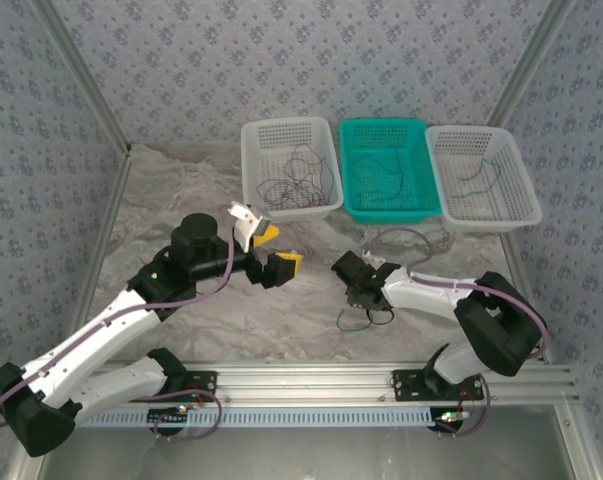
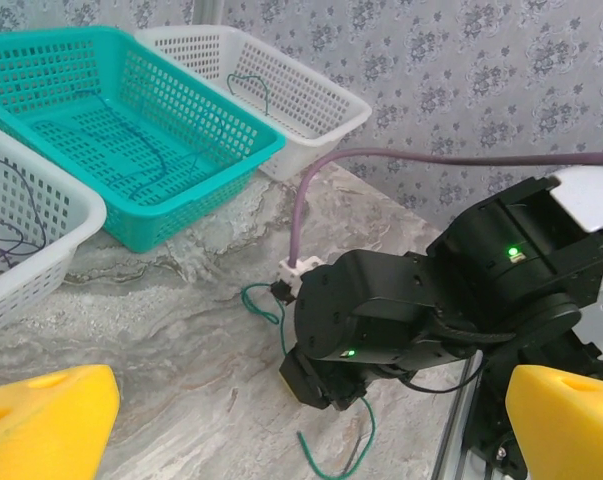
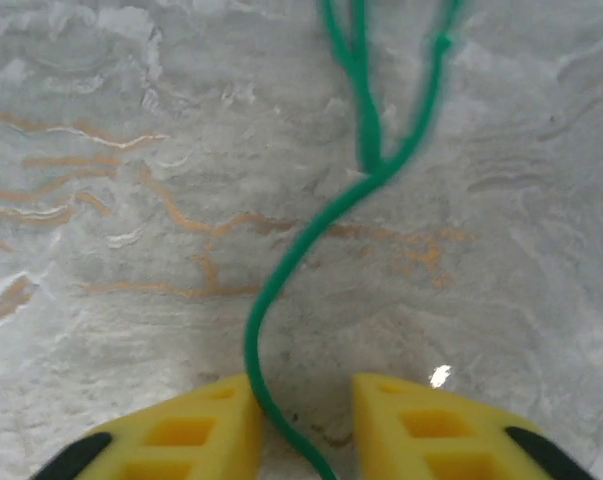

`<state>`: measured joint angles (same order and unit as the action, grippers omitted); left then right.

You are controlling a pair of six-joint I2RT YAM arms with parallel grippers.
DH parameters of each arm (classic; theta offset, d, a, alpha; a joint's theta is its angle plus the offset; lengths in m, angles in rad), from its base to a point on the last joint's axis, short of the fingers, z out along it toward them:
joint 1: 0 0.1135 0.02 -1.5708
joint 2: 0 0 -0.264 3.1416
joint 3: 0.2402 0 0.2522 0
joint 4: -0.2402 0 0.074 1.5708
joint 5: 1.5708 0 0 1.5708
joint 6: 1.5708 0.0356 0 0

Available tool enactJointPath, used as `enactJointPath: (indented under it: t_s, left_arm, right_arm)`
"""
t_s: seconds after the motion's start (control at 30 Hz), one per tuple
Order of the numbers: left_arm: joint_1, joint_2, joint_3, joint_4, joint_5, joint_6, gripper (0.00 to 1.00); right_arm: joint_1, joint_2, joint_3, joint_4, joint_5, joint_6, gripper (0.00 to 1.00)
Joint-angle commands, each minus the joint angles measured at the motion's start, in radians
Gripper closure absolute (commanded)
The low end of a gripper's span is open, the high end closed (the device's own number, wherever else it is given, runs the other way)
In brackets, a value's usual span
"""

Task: Untangle the cables

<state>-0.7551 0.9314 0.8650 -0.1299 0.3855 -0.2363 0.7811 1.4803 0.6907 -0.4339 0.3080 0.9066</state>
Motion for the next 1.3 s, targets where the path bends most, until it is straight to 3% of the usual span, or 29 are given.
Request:
enactJointPath:
  t_s: [0.0, 0.07, 0.33, 0.43, 0.5, 0.6, 0.77, 0.93, 1.0, 1.1, 1.13, 1.2, 1.23, 1.27]
  left_arm:
    - [-0.007, -0.021, -0.010, 0.036, 0.032, -0.012, 0.01]
    - [-0.007, -0.022, -0.019, 0.068, 0.038, -0.017, 0.01]
    - [-0.016, -0.006, 0.007, 0.096, 0.075, -0.016, 0.01]
    - [-0.021, -0.012, 0.007, 0.093, 0.073, -0.015, 0.01]
    - [-0.024, -0.015, 0.007, 0.092, 0.063, -0.018, 0.01]
    - [-0.028, -0.014, 0.008, 0.087, 0.047, -0.027, 0.01]
    - [-0.032, -0.016, 0.031, 0.015, -0.009, -0.040, 0.01]
    - [-0.033, -0.021, 0.042, -0.051, -0.086, -0.057, 0.01]
    - [-0.032, -0.019, 0.045, -0.078, -0.161, -0.072, 0.01]
    - [-0.033, -0.018, 0.049, -0.108, -0.240, -0.079, 0.01]
    - [-0.033, -0.018, 0.051, -0.116, -0.266, -0.085, 0.01]
    - [-0.033, -0.019, 0.053, -0.126, -0.287, -0.089, 0.00]
    - [-0.033, -0.021, 0.054, -0.129, -0.280, -0.089, 0.01]
    - [-0.033, -0.024, 0.053, -0.132, -0.272, -0.088, 0.01]
  right_arm:
    - [-0.018, 0.068, -0.025, 0.161, 0.029, -0.032, 0.90]
    - [-0.029, 0.036, -0.032, 0.157, 0.018, -0.042, 1.00]
    - [-0.106, -0.379, -0.014, 0.033, 0.078, -0.066, 1.00]
    - [-0.202, -0.487, 0.063, -0.022, 0.090, -0.142, 1.00]
    - [-0.329, -0.515, 0.121, -0.011, 0.087, -0.223, 1.00]
    - [-0.565, -0.465, 0.192, 0.104, 0.017, -0.325, 1.00]
    - [-0.853, -0.204, 0.393, 0.227, -0.043, -0.347, 1.00]
    - [-0.964, 0.102, 0.671, 0.233, 0.034, -0.394, 1.00]
    - [-0.950, 0.123, 0.624, 0.425, 0.135, -0.493, 0.99]
    - [-0.932, 0.149, 0.646, 0.495, 0.182, -0.598, 0.78]
    - [-0.914, 0.164, 0.661, 0.500, 0.238, -0.638, 0.63]
    - [-0.891, 0.207, 0.680, 0.503, 0.348, -0.705, 0.15]
    - [-0.883, 0.215, 0.686, 0.487, 0.374, -0.716, 0.04]
    - [-0.883, 0.217, 0.690, 0.480, 0.398, -0.717, 0.01]
